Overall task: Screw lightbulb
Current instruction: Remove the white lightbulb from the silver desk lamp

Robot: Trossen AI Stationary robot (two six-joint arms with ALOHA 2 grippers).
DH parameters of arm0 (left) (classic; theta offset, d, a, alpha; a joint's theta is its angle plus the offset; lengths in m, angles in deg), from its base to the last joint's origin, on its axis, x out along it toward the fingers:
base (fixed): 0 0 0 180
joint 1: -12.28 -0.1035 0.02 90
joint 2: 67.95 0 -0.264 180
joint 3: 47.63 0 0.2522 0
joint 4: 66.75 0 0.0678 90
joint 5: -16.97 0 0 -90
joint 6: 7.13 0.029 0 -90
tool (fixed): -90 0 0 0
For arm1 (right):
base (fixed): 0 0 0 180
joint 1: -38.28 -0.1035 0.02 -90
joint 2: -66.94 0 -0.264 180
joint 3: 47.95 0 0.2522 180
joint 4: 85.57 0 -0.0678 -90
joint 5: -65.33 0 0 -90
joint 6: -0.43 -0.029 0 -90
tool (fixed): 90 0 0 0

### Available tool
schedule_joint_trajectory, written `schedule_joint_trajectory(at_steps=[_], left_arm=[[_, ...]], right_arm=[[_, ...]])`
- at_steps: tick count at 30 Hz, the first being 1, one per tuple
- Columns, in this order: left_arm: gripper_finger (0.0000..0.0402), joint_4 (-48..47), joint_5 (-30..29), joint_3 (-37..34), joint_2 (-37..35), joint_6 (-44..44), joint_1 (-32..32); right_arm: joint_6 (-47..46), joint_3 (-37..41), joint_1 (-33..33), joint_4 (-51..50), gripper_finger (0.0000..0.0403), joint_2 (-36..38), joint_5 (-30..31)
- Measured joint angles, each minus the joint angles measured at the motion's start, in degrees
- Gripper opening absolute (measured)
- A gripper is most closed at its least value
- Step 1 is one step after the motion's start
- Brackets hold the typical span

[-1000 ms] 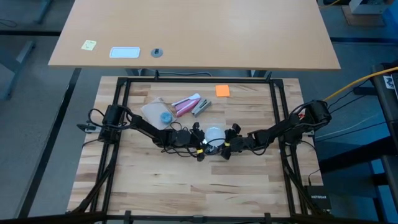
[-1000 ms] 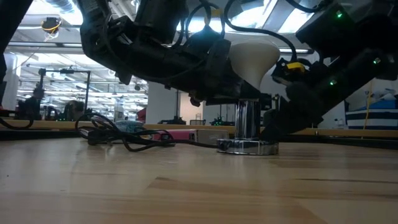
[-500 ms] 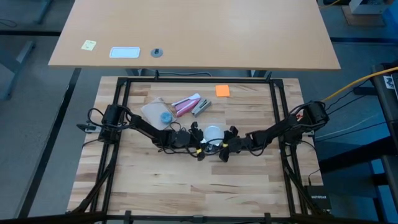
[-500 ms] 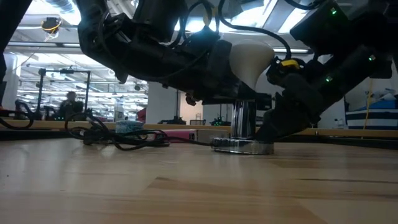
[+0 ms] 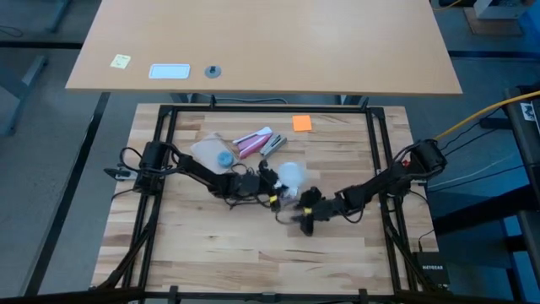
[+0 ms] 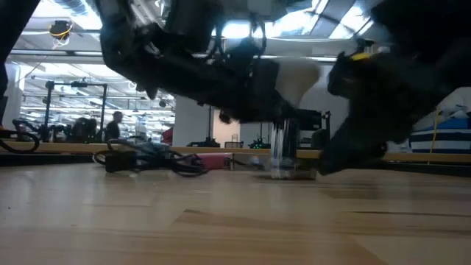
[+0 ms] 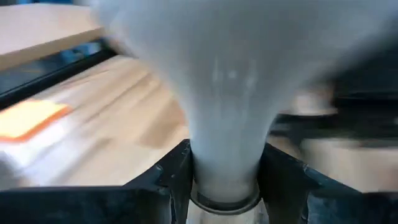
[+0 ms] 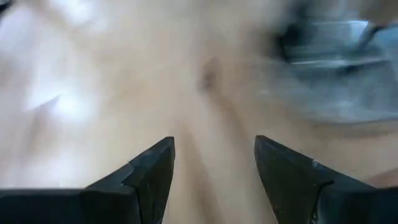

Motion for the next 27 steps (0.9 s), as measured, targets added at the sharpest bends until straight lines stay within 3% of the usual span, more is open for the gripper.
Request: schedule_joint_trajectory(at_steps=[3, 17, 27], left_arm=[[0.0141, -0.69, -0.54, -0.15, 0.23, 0.01, -0.41], [0.0141, -1.38, 2.35, -0.2, 0.09, -0.21, 1.53], [0.0141, -1.63, 2.85, -0.31, -0.26, -0.42, 4.48]], right_arm=[[-0.31, -0.81, -1.36, -0.56, 0.0225, 0.05, -0.74], [8.58, -2.72, -2.71, -2.76, 0.0225, 0.15, 8.83], [9.58, -2.66, -2.67, -9.8, 0.0225, 2.36, 9.25]])
